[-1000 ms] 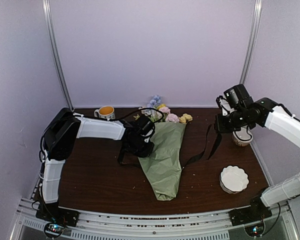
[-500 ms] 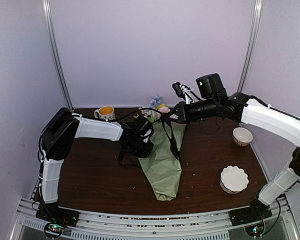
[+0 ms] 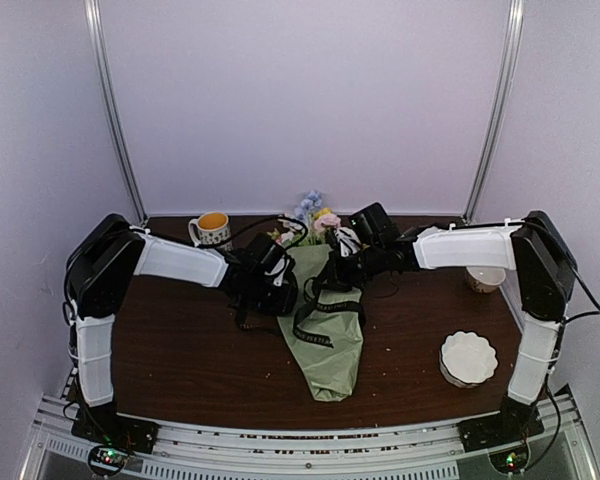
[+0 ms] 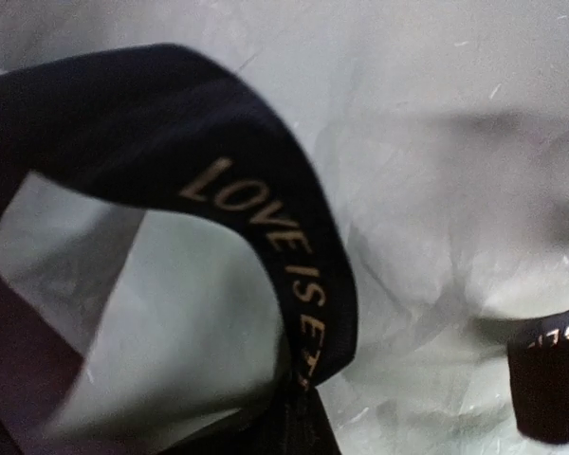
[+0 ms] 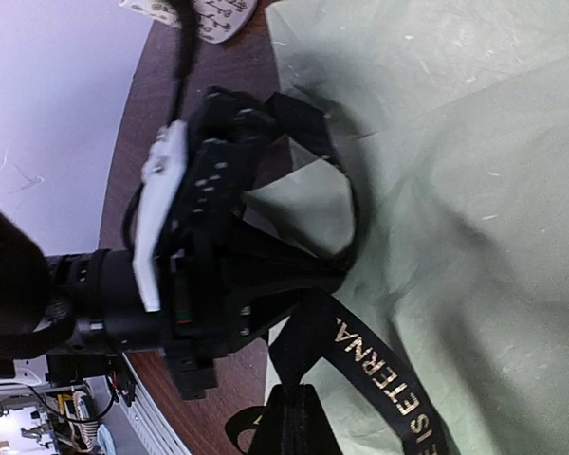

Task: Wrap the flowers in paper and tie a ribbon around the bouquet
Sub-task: Place the right side of the ribbon on the folded bouquet, then cross the ribbon over the folded bouquet.

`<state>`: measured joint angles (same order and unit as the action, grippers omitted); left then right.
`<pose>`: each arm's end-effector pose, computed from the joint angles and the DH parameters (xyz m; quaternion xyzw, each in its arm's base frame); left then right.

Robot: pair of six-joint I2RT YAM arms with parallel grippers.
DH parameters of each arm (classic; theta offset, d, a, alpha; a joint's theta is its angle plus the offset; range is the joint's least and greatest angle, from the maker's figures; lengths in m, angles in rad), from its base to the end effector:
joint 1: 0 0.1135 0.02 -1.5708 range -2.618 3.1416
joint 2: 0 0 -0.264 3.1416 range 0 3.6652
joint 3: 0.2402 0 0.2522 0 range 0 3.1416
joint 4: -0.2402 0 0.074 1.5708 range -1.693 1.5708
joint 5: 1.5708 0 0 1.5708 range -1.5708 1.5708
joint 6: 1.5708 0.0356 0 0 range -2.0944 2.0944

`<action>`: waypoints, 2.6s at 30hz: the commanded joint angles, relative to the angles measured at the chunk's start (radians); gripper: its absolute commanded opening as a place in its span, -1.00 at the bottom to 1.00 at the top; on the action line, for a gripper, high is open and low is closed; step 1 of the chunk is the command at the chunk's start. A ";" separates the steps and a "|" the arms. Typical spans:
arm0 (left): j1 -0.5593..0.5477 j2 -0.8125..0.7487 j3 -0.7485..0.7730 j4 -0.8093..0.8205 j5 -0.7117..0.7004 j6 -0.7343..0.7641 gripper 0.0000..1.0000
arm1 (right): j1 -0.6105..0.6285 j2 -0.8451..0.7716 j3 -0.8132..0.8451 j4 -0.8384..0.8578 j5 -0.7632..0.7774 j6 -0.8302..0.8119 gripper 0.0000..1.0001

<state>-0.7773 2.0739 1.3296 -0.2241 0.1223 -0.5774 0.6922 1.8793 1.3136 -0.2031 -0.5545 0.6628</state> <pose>0.3035 -0.3047 0.1329 0.1132 0.9466 -0.2311 0.1942 0.3068 0.2787 0.2119 -0.1198 0.8838 0.4317 0.1346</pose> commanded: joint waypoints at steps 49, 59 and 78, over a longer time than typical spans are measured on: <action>-0.101 -0.509 -0.178 0.157 0.000 0.249 -1.00 | 0.042 -0.276 -0.200 0.249 -0.025 -0.185 -0.16; -0.138 -0.520 -0.162 0.110 -0.076 0.286 -1.00 | 0.064 -0.224 -0.173 0.207 0.055 -0.276 -0.15; -0.151 -0.493 -0.145 0.129 -0.041 0.269 -1.00 | 0.083 -0.113 -0.126 0.332 0.142 -0.238 -0.20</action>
<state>-0.9241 1.5772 1.1675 -0.1432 0.0490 -0.3149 0.7685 1.7283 1.1469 0.0925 -0.4522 0.4225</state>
